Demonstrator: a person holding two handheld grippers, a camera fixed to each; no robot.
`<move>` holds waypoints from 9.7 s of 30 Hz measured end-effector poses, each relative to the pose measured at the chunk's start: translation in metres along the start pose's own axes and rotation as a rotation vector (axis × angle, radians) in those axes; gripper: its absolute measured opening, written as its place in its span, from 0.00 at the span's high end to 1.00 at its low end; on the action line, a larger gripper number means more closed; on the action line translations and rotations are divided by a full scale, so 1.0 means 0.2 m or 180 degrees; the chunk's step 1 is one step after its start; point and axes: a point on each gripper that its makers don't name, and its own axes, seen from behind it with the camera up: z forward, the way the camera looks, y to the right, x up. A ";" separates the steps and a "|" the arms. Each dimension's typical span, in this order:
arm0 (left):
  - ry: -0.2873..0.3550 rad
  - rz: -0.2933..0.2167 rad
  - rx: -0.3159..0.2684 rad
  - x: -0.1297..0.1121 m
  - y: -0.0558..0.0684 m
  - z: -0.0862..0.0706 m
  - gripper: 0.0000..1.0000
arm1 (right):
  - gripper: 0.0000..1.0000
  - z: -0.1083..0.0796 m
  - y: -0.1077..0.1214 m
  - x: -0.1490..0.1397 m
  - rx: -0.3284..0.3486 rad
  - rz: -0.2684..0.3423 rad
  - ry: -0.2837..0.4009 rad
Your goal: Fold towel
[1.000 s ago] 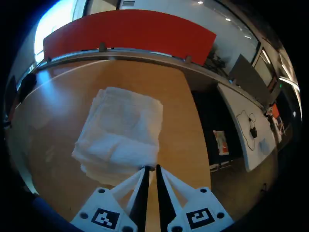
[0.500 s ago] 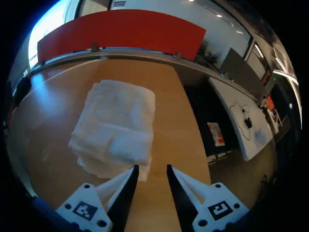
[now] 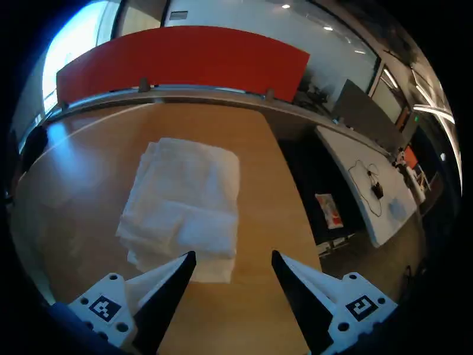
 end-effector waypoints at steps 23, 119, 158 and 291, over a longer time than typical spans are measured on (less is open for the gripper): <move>0.0191 -0.0027 0.0013 0.12 -0.03 -0.04 0.15 | 0.01 -0.25 -0.21 0.45 0.0022 0.0243 0.1129; 0.2212 0.0039 0.0493 0.87 -0.32 -0.14 0.15 | 0.00 -0.79 -1.39 1.19 0.0768 0.0473 0.2389; 0.2431 -0.0174 0.0476 0.45 -0.37 0.32 0.15 | 0.00 -0.57 -1.56 1.04 0.0716 0.0416 0.2418; 0.2480 -0.0177 0.0472 0.40 -0.36 0.36 0.03 | 0.01 0.09 -1.38 0.51 0.0592 0.0452 0.2799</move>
